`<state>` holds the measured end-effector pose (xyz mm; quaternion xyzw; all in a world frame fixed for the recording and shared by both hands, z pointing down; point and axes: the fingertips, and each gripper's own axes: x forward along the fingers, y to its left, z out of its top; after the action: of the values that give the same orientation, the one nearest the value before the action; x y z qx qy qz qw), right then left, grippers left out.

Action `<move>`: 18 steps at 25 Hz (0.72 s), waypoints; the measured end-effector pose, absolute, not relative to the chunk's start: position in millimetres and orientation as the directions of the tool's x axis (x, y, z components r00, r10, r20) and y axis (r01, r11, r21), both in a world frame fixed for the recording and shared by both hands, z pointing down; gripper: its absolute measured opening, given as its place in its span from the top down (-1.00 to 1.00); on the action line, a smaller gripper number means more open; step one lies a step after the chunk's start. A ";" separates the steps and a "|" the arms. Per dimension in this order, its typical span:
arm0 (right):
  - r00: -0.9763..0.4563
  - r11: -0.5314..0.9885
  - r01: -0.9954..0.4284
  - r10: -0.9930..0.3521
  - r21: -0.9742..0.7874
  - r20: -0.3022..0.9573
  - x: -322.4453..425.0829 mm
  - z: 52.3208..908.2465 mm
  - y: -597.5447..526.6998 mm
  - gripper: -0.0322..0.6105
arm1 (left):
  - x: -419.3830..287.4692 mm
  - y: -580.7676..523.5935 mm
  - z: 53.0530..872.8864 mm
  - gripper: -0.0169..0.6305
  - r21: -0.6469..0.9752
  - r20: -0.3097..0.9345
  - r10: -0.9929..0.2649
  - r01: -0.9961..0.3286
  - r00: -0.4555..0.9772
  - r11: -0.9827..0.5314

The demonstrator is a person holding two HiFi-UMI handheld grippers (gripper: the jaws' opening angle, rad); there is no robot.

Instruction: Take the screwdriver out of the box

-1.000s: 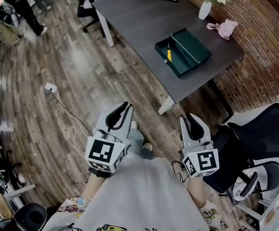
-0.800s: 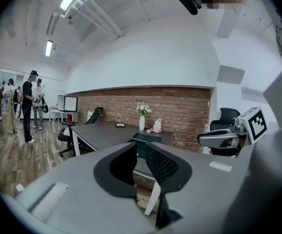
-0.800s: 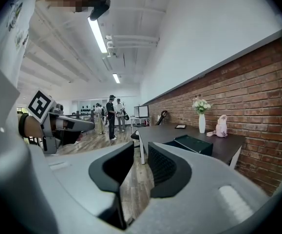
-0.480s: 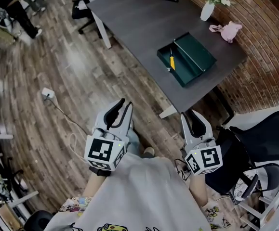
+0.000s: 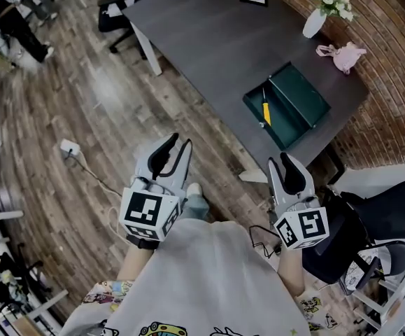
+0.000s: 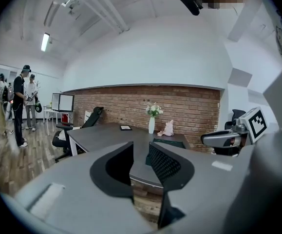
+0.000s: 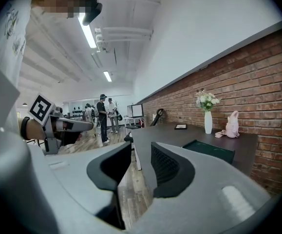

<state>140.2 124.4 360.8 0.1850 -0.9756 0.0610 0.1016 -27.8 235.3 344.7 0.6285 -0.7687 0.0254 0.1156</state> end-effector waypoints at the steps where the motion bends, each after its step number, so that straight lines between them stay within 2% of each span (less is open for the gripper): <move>1: -0.908 0.922 -0.381 -0.356 -0.077 0.222 133.2 359.6 120.6 0.51 | -36.0 232.1 345.0 0.64 0.107 0.209 -0.961 -0.973 -0.178 0.203; 11: -0.859 0.874 -0.480 -0.451 -0.077 0.242 91.1 369.3 106.9 0.45 | -98.1 223.6 356.7 0.55 0.130 0.213 -0.970 -0.981 -0.117 0.146; 18: -0.838 0.864 -0.497 -0.454 -0.081 0.302 79.6 381.3 120.9 0.45 | -111.4 226.7 368.1 0.53 0.166 0.236 -0.968 -0.978 -0.087 0.128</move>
<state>79.6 120.9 381.3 0.2487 -0.9556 0.0781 0.1376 -111.4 226.7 368.1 0.6599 -0.7371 0.0173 0.1447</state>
